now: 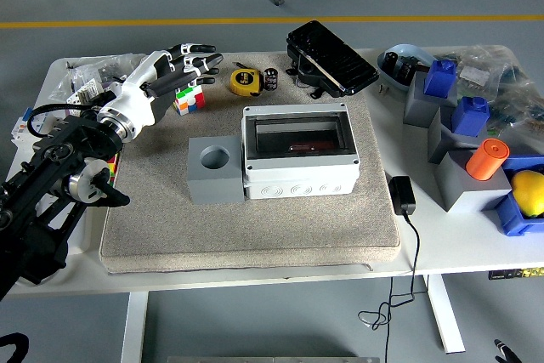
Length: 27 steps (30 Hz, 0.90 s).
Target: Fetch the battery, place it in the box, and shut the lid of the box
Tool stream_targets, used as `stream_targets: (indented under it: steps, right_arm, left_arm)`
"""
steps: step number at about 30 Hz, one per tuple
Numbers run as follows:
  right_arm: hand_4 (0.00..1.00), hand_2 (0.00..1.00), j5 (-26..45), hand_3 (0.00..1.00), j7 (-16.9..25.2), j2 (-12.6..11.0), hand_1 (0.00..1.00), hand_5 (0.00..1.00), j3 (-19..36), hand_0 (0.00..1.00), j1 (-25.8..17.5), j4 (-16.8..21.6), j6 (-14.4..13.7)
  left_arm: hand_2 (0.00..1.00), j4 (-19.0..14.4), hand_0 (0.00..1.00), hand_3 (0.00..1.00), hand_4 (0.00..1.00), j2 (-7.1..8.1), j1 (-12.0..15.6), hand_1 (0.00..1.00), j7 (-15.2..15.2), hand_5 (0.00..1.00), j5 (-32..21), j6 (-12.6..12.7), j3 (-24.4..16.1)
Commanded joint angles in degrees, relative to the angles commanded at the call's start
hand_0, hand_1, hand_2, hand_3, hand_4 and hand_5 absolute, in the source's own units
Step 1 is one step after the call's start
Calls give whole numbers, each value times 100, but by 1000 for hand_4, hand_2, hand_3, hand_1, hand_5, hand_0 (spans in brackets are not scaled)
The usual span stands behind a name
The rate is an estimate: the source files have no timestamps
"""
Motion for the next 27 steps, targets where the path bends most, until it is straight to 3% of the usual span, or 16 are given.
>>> stream_targets:
  steps: [15, 27]
  right_arm:
    - [880, 636, 6, 536, -59, -30, 638, 433, -212, 660, 83, 6, -33]
    - [880, 640, 4, 536, -42, 0, 639, 435, -161, 658, 0, -8, -28]
  left_arm:
    - [606, -66, 642, 604, 969, 115, -30, 641, -41, 314, -30, -10, 2]
    - [603, -117, 638, 603, 967, 77, 48, 637, -22, 318, -29, -11, -43]
